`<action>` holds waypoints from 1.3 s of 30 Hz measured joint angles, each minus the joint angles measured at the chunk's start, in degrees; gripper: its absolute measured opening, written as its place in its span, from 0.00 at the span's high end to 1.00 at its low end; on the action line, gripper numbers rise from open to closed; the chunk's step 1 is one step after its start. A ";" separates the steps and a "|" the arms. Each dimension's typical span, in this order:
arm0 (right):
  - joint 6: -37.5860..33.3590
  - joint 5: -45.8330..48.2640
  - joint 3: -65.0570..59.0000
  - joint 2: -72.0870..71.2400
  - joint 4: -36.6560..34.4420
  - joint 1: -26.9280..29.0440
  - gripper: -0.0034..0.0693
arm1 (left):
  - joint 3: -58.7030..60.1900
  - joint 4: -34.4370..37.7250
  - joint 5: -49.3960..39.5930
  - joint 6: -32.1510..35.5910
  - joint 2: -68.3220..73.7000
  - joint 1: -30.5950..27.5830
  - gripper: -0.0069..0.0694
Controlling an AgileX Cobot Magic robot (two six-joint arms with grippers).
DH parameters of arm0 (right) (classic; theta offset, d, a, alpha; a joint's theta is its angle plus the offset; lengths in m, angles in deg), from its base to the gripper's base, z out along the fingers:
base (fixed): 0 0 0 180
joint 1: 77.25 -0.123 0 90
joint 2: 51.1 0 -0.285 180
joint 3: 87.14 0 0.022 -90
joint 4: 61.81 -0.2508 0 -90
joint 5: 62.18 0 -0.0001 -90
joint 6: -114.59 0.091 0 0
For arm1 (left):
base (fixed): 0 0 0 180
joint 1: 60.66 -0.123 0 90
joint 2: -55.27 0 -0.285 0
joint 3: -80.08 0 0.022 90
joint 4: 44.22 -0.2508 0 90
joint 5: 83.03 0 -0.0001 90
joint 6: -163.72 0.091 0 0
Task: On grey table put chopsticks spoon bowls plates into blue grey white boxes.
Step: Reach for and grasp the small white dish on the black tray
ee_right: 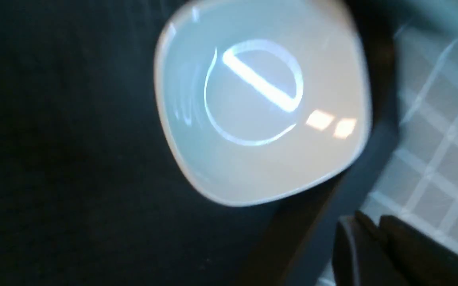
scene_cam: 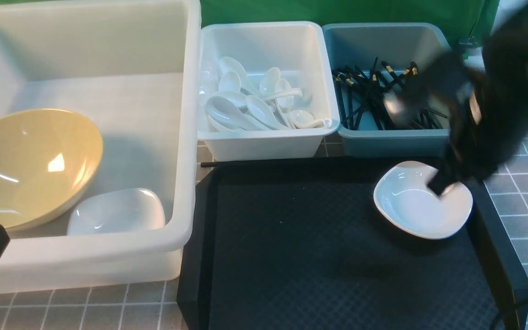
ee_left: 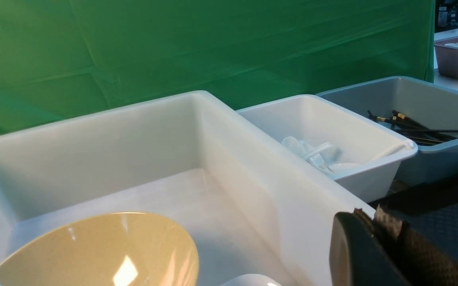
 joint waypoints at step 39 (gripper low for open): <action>-20.18 -11.54 -2.85 9.16 -29.27 9.71 0.32 | 3.44 -0.01 4.72 0.00 0.00 0.00 0.89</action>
